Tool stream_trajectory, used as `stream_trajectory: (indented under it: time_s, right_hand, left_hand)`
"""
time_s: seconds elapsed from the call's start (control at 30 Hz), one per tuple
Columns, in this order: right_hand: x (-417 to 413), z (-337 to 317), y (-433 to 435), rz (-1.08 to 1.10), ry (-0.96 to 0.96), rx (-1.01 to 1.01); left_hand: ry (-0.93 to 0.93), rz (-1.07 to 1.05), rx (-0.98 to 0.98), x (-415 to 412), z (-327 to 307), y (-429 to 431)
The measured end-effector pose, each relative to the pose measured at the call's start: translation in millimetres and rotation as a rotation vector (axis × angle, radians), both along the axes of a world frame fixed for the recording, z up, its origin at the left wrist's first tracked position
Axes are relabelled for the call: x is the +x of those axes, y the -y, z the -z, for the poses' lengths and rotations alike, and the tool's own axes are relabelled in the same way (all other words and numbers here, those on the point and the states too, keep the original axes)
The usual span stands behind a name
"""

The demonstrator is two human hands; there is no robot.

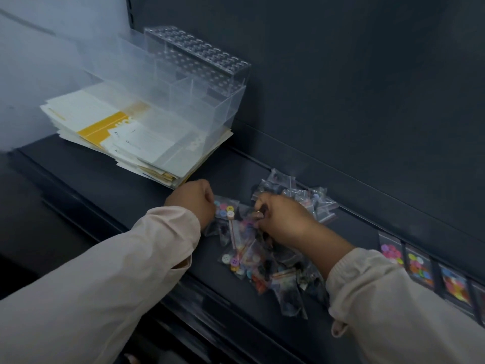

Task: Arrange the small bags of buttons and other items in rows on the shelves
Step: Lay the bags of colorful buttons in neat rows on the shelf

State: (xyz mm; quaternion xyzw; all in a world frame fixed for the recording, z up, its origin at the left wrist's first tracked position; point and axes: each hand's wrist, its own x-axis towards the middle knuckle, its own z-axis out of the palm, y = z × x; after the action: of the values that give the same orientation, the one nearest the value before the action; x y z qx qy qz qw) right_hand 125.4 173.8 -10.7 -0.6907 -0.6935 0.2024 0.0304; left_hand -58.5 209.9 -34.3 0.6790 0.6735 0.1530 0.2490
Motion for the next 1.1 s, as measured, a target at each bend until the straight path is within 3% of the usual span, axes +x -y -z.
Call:
stream_trajectory:
  time_s: [0.23, 0.33, 0.47, 0.63, 0.87, 0.93, 1.1]
  right_hand:
    - [9.0, 9.4, 2.2, 0.358, -0.378, 0.280]
    - [7.9, 5.9, 8.3, 0.210, -0.264, 0.314]
    - [-2.5, 6.3, 9.2, -0.022, -0.058, 0.132]
    - [-7.1, 1.5, -2.3, -0.057, 0.083, -0.034]
    - [-8.7, -1.4, -8.0, 0.000, 0.039, 0.007]
    - [-8.6, 1.0, -6.6, 0.055, -0.076, 0.045]
    - [-7.2, -8.8, 1.8, 0.397, -0.682, 0.084]
  left_hand:
    - [0.113, -0.030, 0.022, -3.2, 2.4, -1.1]
    - [0.105, 0.002, 0.012, -3.0, 2.7, 1.1]
    - [0.018, -0.007, -0.025, 0.4, 0.4, -0.2]
    - [-0.003, -0.046, -0.058, -0.6, -5.8, -2.8]
    - [0.295, -0.105, -0.034, -10.1, -11.5, 5.0]
    - [0.396, -0.127, -0.030, -9.3, -17.7, 7.8]
    - [0.676, -0.195, -0.061, -0.6, -38.0, 15.9]
